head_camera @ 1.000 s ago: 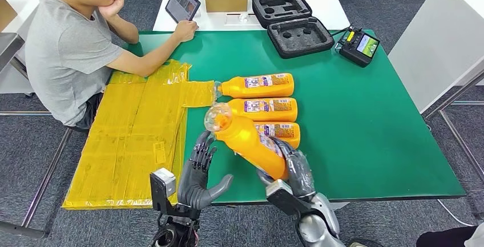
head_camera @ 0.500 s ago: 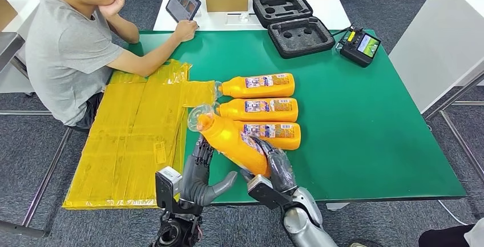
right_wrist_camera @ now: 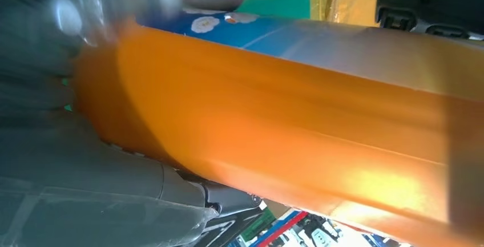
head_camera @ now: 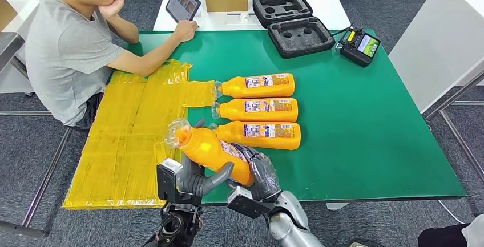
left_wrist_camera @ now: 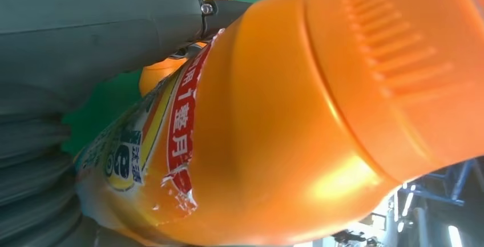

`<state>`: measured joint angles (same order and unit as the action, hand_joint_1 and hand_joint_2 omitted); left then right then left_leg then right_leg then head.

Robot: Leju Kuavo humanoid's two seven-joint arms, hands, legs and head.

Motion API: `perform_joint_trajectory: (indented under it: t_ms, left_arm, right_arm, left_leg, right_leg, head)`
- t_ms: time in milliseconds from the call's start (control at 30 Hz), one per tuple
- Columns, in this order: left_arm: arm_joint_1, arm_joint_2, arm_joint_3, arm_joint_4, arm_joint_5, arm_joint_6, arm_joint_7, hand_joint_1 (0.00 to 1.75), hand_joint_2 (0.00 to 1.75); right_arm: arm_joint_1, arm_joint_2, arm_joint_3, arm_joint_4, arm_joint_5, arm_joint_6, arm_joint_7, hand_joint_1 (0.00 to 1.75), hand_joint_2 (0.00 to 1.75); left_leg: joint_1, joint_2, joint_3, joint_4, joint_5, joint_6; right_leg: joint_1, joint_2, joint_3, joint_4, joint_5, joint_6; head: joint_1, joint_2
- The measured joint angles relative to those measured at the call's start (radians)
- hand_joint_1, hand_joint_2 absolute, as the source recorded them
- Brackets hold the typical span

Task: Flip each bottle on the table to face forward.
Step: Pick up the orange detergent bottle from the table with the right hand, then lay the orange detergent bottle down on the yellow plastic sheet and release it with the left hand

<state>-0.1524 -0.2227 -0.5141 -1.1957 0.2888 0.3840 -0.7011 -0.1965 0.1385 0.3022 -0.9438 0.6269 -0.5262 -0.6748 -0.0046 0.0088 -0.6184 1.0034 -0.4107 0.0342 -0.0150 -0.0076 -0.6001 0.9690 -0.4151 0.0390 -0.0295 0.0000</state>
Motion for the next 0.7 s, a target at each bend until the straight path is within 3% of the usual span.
perform_joint_trajectory:
  t_ms: [300,400,433,533,700]
  left_arm:
    - [-0.009,-0.001,0.003,0.026,0.008,0.011,-0.005,0.01,1.75]
    - [-0.009,-0.001,0.005,0.027,0.007,0.004,-0.005,1.24,1.75]
    - [-0.009,-0.002,0.005,0.027,0.005,0.000,-0.005,1.67,1.75]
    - [-0.009,-0.004,0.007,0.027,-0.001,-0.013,-0.005,1.75,1.75]
    - [-0.010,-0.005,0.009,0.029,-0.004,-0.020,-0.005,1.75,1.75]
  right_arm:
    - [-0.015,0.000,0.037,0.025,-0.019,-0.014,0.006,1.74,1.75]
    - [-0.017,0.000,0.041,0.028,-0.022,-0.017,0.007,1.45,1.75]
    - [-0.018,0.000,0.042,0.029,-0.023,-0.019,0.008,1.25,1.75]
    - [-0.021,-0.001,0.047,0.033,-0.024,-0.025,0.010,0.96,1.75]
    - [-0.024,-0.001,0.055,0.037,-0.023,-0.031,0.016,0.88,1.75]
  left_leg:
    - [0.000,0.000,0.000,0.000,0.000,0.000]
    - [0.000,0.000,0.000,0.000,0.000,0.000]
    - [0.000,0.000,0.000,0.000,0.000,0.000]
    - [0.000,0.000,0.000,0.000,0.000,0.000]
    - [0.000,0.000,0.000,0.000,0.000,0.000]
  right_leg:
    - [0.000,0.000,0.000,0.000,0.000,0.000]
    - [0.000,0.000,0.000,0.000,0.000,0.000]
    - [0.000,0.000,0.000,0.000,0.000,0.000]
    - [0.000,0.000,0.000,0.000,0.000,0.000]
    - [0.000,0.000,0.000,0.000,0.000,0.000]
  head:
    - [0.000,0.000]
    - [0.000,0.000]
    - [0.000,0.000]
    - [0.000,0.000]
    - [0.000,0.000]
